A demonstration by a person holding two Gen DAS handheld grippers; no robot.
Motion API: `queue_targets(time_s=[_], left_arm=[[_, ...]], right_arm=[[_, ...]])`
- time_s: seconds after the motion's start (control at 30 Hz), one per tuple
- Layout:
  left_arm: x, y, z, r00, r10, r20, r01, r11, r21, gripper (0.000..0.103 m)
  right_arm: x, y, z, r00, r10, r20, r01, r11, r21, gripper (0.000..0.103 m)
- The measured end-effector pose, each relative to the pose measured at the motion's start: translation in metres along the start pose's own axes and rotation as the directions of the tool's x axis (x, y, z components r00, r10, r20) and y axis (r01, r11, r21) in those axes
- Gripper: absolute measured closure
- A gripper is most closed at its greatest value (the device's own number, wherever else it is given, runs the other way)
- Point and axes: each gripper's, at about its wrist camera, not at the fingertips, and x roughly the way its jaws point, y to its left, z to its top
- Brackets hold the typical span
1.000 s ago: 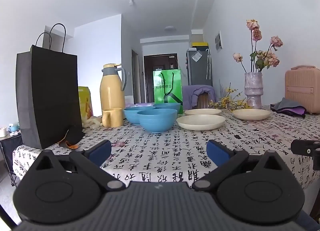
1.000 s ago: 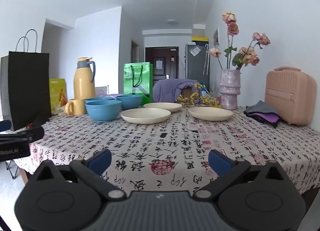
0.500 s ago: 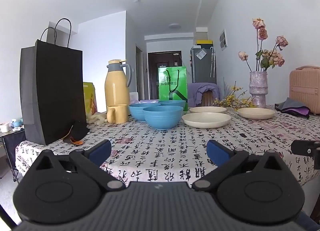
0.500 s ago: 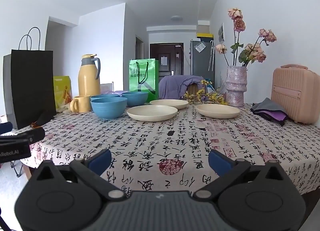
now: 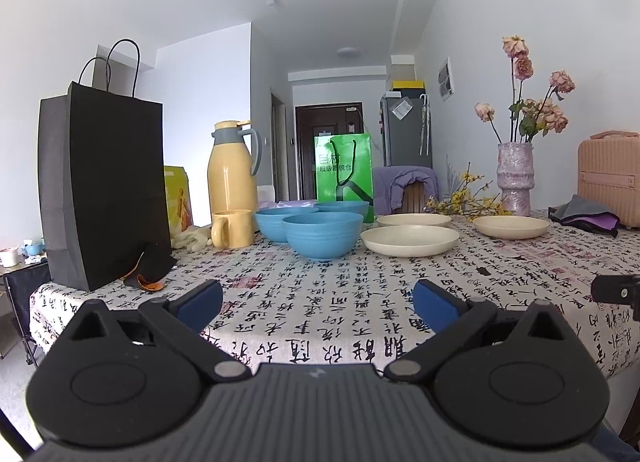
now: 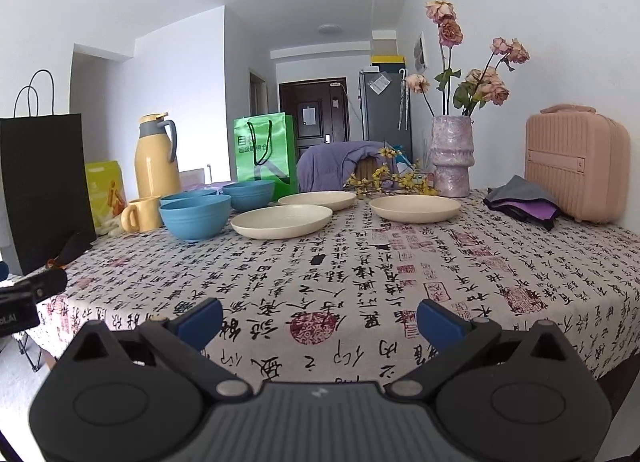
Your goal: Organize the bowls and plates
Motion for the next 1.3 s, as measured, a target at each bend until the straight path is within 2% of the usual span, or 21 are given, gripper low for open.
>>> queue_targets(time_s=[0.37, 1.3], left_arm=[[0.0024, 0.0011, -0.0017, 1.000, 0.017, -0.009, -0.017, 1.000, 0.002, 0.000], [0.0033, 0.0041, -0.0030, 0.999, 0.039, -0.010, -0.039, 0.999, 0.006, 0.000]], right_arm=[[0.0040, -0.0053, -0.0005, 0.999, -0.031, -0.013, 0.031, 0.999, 0.018, 0.000], [0.0050, 0.0006, 0.0000, 0.999, -0.047, 0.010, 0.047, 0.999, -0.008, 0.000]])
